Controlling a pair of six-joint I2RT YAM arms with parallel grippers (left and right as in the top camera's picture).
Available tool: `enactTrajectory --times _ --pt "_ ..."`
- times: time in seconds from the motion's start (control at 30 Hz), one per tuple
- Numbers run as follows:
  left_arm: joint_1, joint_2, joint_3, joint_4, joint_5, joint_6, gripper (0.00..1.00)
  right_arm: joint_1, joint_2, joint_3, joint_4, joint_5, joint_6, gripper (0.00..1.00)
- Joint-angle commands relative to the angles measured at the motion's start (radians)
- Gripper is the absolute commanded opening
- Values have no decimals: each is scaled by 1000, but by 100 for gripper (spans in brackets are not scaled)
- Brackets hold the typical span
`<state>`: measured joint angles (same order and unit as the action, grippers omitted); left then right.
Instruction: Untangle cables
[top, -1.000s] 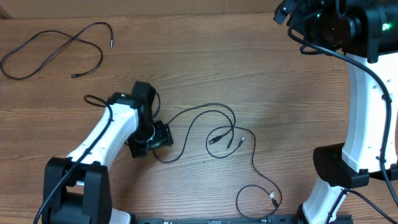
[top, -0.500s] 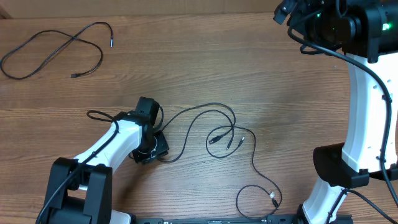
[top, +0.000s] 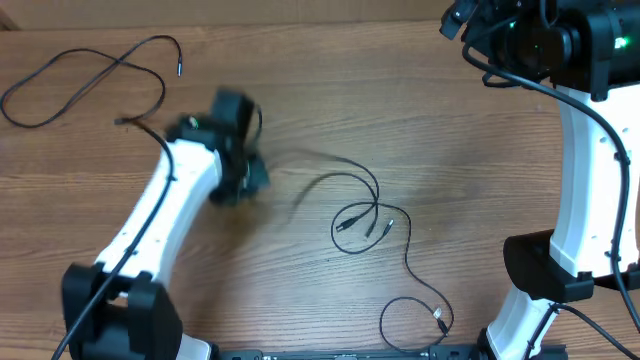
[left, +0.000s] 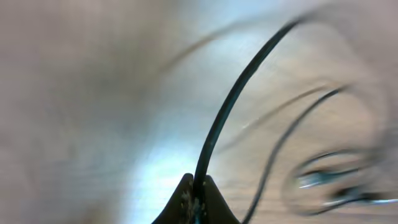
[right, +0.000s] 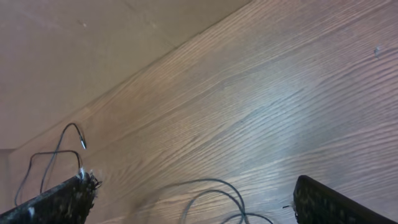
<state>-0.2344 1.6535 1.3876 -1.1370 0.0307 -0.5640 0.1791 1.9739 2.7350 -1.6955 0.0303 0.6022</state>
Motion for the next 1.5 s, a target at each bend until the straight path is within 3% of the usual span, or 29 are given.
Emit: enactTrajectory --times 0.0,0.17,0.4,0.63,0.9,1.47 --pt "-1 -14 307 -72 -34 94 4 4 -8 14 2 1 -9 100" --pt "-1 -14 782 -109 76 146 4 4 -8 14 2 1 -9 100" --pt "-1 -14 1081 -63 164 145 4 4 -8 14 2 1 -9 100" --pt "-1 -6 1101 -127 169 124 4 4 -8 14 2 1 -9 100" --pt "20 40 1100 -276 -37 -51 4 4 -8 14 2 1 -9 100" --pt "396 248 1094 -552 -123 -69 4 4 -8 14 2 1 -9 100"
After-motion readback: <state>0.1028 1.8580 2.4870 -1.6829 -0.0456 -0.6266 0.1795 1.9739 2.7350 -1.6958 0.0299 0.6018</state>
